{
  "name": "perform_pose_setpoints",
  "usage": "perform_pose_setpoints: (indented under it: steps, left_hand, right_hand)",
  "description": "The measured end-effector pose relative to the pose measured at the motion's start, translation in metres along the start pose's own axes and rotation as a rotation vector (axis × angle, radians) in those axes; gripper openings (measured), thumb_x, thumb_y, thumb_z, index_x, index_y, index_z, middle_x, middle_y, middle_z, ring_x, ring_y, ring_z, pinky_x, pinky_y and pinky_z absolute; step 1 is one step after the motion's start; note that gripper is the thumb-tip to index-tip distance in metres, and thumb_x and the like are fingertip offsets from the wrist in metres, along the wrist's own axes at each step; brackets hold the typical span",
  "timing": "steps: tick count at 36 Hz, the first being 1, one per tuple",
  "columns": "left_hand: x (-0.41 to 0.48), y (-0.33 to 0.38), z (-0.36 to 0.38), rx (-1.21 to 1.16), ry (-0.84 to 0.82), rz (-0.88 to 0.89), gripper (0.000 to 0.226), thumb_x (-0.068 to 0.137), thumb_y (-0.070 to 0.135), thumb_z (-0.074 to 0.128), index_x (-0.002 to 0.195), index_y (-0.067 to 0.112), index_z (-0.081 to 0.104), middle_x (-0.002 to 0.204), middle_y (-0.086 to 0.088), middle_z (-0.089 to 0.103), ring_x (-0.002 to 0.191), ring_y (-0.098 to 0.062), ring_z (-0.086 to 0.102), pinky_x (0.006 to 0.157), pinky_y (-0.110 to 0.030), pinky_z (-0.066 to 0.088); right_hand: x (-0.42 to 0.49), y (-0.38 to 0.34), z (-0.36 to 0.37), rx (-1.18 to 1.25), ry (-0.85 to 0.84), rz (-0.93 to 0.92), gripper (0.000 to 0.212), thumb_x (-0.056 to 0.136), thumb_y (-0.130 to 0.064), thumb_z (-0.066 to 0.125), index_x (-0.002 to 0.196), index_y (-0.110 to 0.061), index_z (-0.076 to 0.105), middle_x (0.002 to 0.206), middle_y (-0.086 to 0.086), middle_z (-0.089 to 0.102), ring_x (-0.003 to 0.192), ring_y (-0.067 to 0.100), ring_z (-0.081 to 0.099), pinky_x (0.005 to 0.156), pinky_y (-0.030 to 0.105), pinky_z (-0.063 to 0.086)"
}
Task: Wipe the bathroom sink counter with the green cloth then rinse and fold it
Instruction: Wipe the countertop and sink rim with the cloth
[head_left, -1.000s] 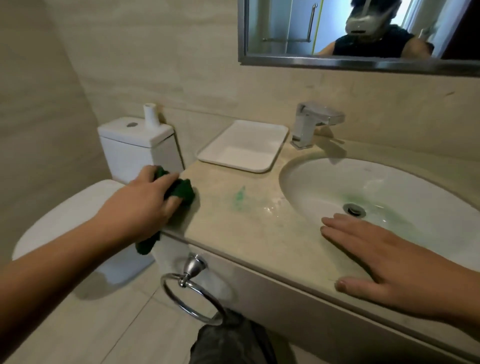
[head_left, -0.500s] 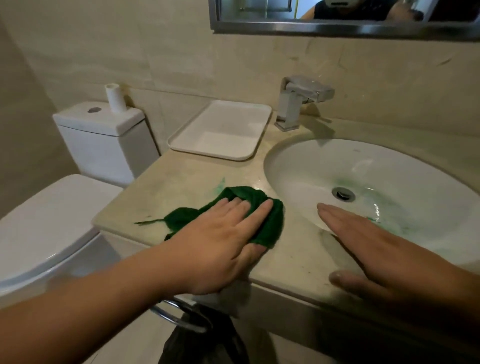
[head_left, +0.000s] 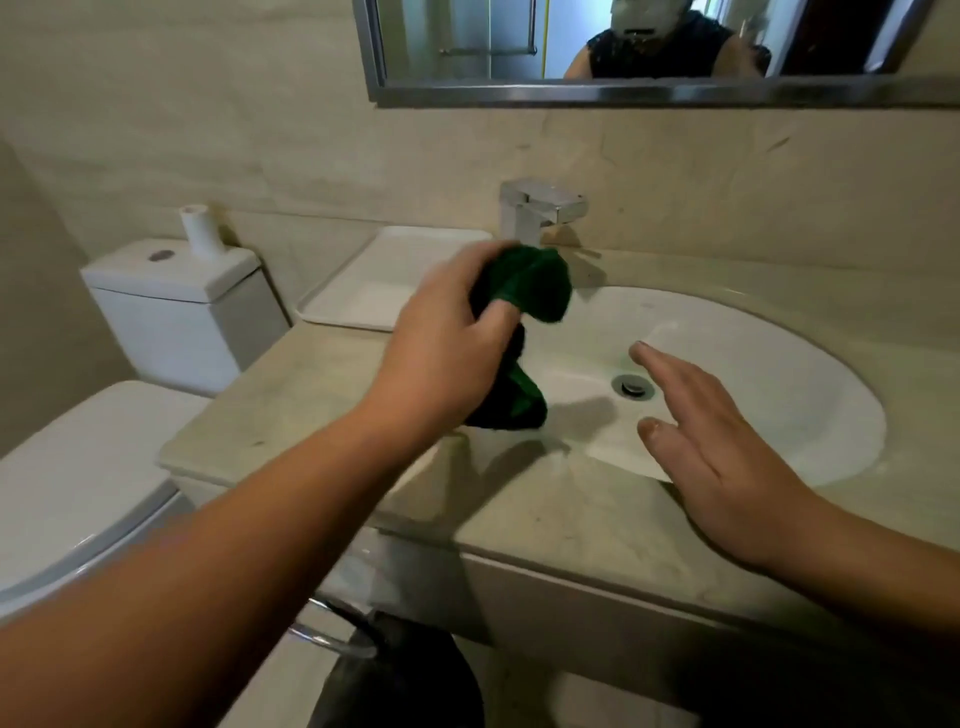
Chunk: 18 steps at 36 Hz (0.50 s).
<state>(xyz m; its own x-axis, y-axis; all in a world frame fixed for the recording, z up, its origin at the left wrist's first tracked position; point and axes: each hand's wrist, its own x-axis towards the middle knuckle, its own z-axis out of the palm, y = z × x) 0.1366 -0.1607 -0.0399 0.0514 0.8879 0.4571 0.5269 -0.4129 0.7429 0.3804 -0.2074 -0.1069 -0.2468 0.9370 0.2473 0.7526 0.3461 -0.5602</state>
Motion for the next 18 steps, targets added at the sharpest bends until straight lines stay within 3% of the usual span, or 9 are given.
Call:
perform_pose_setpoints:
  steps: [2,5,9,11,13,15,18]
  left_hand:
    - [-0.006,-0.010,-0.048,0.112,0.047,0.046,0.043,0.101,0.027,0.063,0.142,0.041,0.057,0.123,0.010,0.066,0.102,-0.005,0.068,0.087,-0.026,0.058]
    - [-0.019,-0.036,-0.114,0.422,0.155,0.064,0.038,0.096,0.031,0.064,0.133,0.041,0.061,0.117,0.003,0.067,0.105,-0.020,0.065,0.092,-0.050,0.057]
    - [-0.031,-0.086,-0.174,0.494,0.282,-0.168,0.038,0.092,0.046,0.052,0.128,0.040,0.061,0.114,-0.004,0.065,0.098,-0.029,0.067,0.087,-0.057,0.059]
    - [-0.039,-0.112,-0.177,0.498,0.175,-0.342,0.040,0.098,0.050,0.048,0.134,0.037,0.059,0.121,-0.002,0.054,0.096,-0.025,0.063,0.088,-0.046,0.058]
    - [-0.052,-0.136,-0.164,0.633,-0.045,-0.451,0.044,0.105,0.049,0.043,0.143,0.032,0.054,0.123,-0.002,0.043,0.101,-0.023,0.054,0.088,-0.038,0.047]
    - [-0.061,-0.151,-0.153,0.838,-0.186,-0.359,0.055,0.104,0.055,0.033,0.151,0.030,0.047,0.125,-0.008,0.047,0.109,-0.028,0.049,0.093,-0.042,0.041]
    - [-0.060,-0.165,-0.160,1.030,-0.292,-0.250,0.071,0.097,0.065,0.017,0.161,0.036,0.030,0.138,-0.011,0.043,0.123,-0.034,0.040,0.105,-0.050,0.033]
  right_hand:
    - [-0.002,-0.003,-0.001,-0.073,-0.061,-0.046,0.068,0.096,-0.062,0.025,0.160,-0.044,0.010,0.167,-0.021,0.015,0.152,-0.002,0.011,0.121,0.027,0.016]
    - [-0.007,-0.007,-0.003,-0.217,-0.189,-0.147,0.069,0.095,-0.072,0.023,0.158,-0.049,0.007,0.167,-0.024,0.009,0.153,-0.004,0.005,0.123,0.031,0.015]
    - [-0.007,-0.011,-0.004,-0.362,-0.336,-0.219,0.078,0.093,-0.081,0.023,0.160,-0.048,0.004,0.168,-0.027,0.000,0.156,-0.001,-0.001,0.126,0.038,0.017]
    - [-0.004,-0.017,-0.004,-0.423,-0.416,-0.211,0.084,0.087,-0.088,0.020,0.158,-0.052,-0.007,0.166,-0.031,-0.012,0.154,-0.003,-0.009,0.127,0.037,0.014]
    - [-0.002,-0.023,-0.002,-0.490,-0.491,-0.176,0.088,0.080,-0.095,0.012,0.152,-0.057,-0.021,0.161,-0.035,-0.026,0.151,-0.008,-0.019,0.128,0.033,0.008]
    - [0.000,-0.024,0.000,-0.529,-0.539,-0.158,0.090,0.075,-0.099,0.007,0.148,-0.059,-0.029,0.157,-0.037,-0.033,0.148,-0.011,-0.023,0.128,0.029,0.005]
    - [-0.001,-0.023,0.000,-0.528,-0.536,-0.150,0.089,0.074,-0.099,0.009,0.146,-0.062,-0.028,0.158,-0.039,-0.029,0.147,-0.015,-0.018,0.127,0.027,0.009]
